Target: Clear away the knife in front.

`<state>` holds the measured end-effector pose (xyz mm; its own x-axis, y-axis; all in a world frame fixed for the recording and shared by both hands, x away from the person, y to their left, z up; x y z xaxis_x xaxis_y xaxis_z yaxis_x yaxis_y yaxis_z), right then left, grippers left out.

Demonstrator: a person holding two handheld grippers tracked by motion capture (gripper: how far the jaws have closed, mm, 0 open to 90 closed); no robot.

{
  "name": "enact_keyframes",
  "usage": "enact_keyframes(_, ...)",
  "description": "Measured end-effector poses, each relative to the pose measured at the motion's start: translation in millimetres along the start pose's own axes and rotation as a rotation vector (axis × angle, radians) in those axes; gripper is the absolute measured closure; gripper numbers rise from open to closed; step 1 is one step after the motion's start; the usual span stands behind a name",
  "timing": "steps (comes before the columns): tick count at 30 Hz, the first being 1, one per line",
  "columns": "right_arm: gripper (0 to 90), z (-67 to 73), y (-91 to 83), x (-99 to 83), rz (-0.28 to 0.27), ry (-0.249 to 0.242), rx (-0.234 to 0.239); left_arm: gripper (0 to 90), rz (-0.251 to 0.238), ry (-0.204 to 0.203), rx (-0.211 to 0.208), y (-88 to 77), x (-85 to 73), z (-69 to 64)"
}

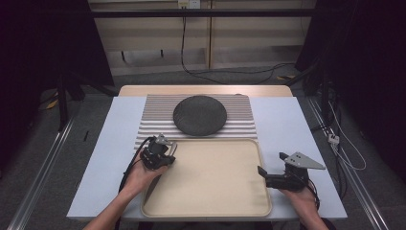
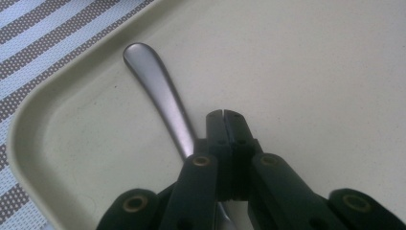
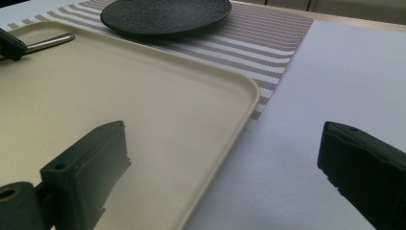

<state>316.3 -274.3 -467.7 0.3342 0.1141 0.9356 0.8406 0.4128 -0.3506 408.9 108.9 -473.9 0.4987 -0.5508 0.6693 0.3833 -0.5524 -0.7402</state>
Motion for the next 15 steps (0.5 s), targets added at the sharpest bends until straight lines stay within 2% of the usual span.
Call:
enact_keyframes(5,3.4,0.0,0.2,0.1,0.001,0.001,0.000,90.0,0.004,-0.010,-0.001,-1.7,-1.3,2.2)
enact_keyframes(7,3.4,0.0,0.3,-0.1,0.002,-0.002,-0.002,90.0,0.008,-0.009,0.013,-3.4,-2.5,3.7)
enact_keyframes(10,3.4,-0.1,0.3,0.1,0.001,-0.001,-0.002,90.0,0.002,-0.029,0.010,-5.1,-4.4,6.0)
enact_keyframes(15,3.4,0.0,0.9,0.1,0.001,-0.006,-0.001,90.0,0.011,-0.023,0.027,-7.3,-5.9,6.9)
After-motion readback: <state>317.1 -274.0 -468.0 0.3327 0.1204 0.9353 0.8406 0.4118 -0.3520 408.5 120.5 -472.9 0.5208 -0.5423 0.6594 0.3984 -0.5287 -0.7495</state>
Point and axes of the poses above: each handheld gripper's, and its own axes: y roughly forward along the jaws, x roughly out of its top, z roughly to its left, the point moved 4 cm from there along y, roughly forward along the jaws, and after that the axes turned 7 degrees about -z, right-handed, at the moved point
